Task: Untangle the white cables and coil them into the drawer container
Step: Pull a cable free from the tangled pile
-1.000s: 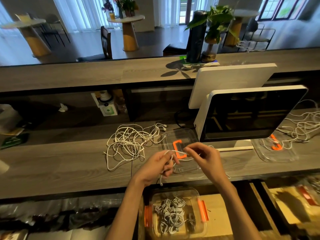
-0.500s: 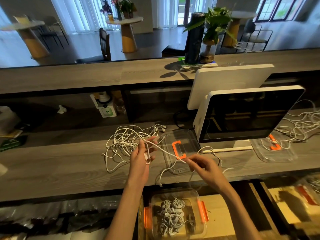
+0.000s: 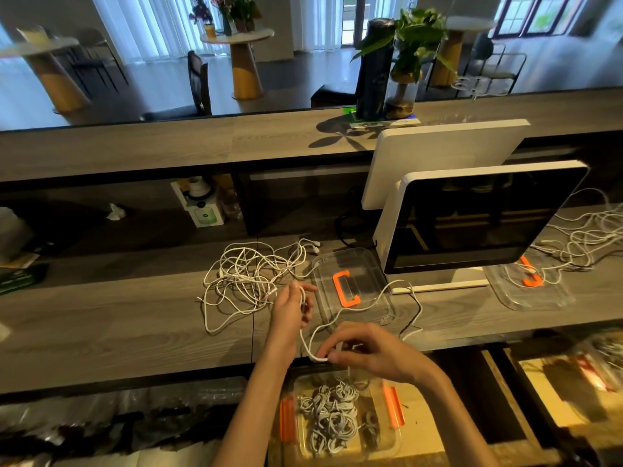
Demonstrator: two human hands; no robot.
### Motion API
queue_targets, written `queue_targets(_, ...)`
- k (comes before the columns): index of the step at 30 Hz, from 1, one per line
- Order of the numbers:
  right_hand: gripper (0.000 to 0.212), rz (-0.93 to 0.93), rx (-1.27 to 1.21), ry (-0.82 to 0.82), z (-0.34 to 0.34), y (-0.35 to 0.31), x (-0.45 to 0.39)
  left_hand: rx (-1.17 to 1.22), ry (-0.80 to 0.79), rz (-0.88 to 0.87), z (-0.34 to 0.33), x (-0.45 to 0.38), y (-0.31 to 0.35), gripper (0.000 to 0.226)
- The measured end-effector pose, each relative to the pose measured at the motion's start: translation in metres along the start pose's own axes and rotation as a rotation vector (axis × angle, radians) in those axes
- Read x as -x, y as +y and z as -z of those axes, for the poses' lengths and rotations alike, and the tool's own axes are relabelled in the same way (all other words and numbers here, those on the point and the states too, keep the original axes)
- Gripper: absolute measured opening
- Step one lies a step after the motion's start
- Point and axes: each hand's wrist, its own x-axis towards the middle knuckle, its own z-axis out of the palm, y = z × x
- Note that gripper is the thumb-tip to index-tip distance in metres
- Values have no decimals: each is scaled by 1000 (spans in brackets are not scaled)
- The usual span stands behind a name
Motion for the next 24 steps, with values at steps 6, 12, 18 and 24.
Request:
queue_targets(6, 17, 30, -193, 431, 1, -2, -6, -215, -318, 170, -2, 13, 3, 48)
queue_targets(12, 17, -1, -138, 679, 6, 8, -7, -218, -655, 66, -2, 21, 11, 57)
queue_targets(18, 16, -91, -30, 682, 17, 18, 3, -225, -438, -87, 4, 11, 6, 46)
queue_targets(24, 19, -98, 26, 640, 24, 17, 9, -211, -170, -219, 6, 1, -3, 41)
